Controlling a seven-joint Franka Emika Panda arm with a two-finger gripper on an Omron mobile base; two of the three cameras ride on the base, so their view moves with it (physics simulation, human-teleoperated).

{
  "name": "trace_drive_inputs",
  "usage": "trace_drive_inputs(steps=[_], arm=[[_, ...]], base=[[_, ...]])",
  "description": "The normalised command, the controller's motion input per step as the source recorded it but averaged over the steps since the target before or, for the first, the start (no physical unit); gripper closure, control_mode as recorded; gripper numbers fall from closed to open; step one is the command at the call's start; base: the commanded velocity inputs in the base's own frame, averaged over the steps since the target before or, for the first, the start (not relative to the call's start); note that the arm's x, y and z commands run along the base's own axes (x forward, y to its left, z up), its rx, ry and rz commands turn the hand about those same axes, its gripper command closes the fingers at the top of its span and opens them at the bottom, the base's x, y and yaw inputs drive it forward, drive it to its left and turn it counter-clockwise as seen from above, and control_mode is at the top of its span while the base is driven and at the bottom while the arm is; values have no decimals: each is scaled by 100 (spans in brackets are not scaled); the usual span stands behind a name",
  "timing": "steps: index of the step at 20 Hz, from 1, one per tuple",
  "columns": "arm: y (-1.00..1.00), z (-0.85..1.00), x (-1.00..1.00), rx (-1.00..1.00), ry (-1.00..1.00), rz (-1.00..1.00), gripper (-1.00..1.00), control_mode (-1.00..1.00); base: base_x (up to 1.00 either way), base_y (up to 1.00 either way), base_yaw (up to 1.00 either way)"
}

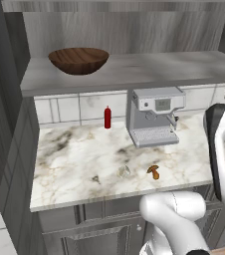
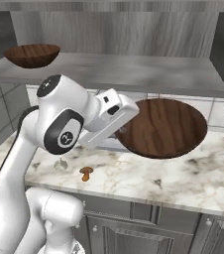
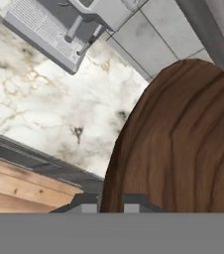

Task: Pick both bowls and place them on the counter. Then place the mushroom in one bowl and place the garlic in the other bowl.

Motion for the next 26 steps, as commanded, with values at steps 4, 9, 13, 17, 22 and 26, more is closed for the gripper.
trace_drive_inputs(steps=[4, 9, 13, 17, 22, 26], arm=[[43, -39, -14, 5, 11, 0, 100, -100], [39, -43, 8, 8, 11, 0, 100, -100], [23, -49, 29, 10, 8, 2, 100, -100], [7, -55, 38, 7, 5, 5, 100, -100], [0, -56, 44, 3, 2, 6, 100, -100], [0, -67, 48, 0, 0, 6, 100, -100]], base=[[0, 0, 0], [0, 0, 0], [0, 0, 0], [0, 0, 0], [0, 0, 0], [0, 0, 0]])
